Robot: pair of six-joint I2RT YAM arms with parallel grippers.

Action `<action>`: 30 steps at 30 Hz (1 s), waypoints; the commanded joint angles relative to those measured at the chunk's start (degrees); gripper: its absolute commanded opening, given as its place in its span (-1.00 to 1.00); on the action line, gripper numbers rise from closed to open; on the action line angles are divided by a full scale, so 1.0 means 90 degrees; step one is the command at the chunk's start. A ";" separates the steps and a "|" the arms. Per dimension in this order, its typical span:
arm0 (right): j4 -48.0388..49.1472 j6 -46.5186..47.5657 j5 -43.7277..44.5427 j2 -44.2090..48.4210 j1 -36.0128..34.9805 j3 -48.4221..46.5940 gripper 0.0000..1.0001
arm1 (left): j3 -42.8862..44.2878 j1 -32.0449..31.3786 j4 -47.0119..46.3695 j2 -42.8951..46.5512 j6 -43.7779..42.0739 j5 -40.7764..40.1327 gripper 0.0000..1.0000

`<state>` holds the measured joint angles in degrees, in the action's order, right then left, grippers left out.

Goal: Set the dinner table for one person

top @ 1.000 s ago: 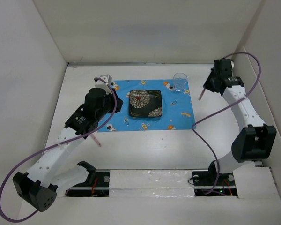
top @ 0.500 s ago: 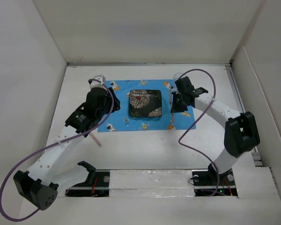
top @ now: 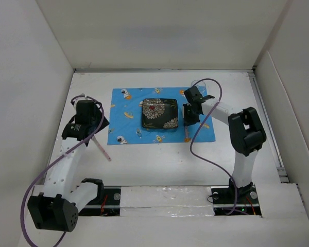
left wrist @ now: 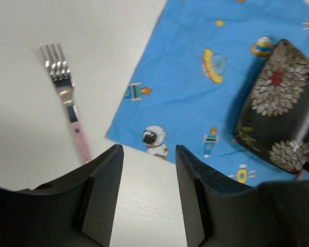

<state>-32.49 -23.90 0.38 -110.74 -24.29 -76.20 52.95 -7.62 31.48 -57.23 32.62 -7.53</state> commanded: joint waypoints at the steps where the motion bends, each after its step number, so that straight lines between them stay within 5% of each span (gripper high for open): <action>1: 0.0270 -0.0049 0.0348 -0.0059 0.0033 -0.0448 -1.00 | -0.0190 0.0512 0.0379 0.0051 -0.0040 0.0347 -0.16; 8: 0.0300 -0.0167 0.0582 -0.0156 0.0092 -0.0663 -0.95 | -0.0531 0.1217 0.0807 -0.0457 0.0027 0.0554 -0.12; 12: 0.0221 -0.0157 0.0650 -0.0303 0.0092 -0.0752 -0.29 | -0.0512 0.1217 0.0974 -0.0720 0.0193 0.0495 -0.11; 16: 0.0368 -0.0235 0.0651 0.0067 0.0024 -0.0576 0.06 | -0.0463 0.1217 0.1217 -0.0906 0.0291 0.0514 -0.03; 22: 0.0387 -0.0313 0.0885 0.1433 -0.0308 -0.0323 0.11 | -0.0346 0.1217 0.1795 -0.1433 0.0467 0.0105 -0.04; 30: 0.0993 -0.0343 0.0505 0.3143 -0.0591 0.0576 0.10 | -0.0492 0.1217 0.1141 -0.2760 0.0867 0.0036 -0.05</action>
<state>-27.31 -26.83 6.13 -84.75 -28.80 -72.95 48.45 3.20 42.87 -79.24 37.93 -5.67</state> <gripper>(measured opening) 0.547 0.478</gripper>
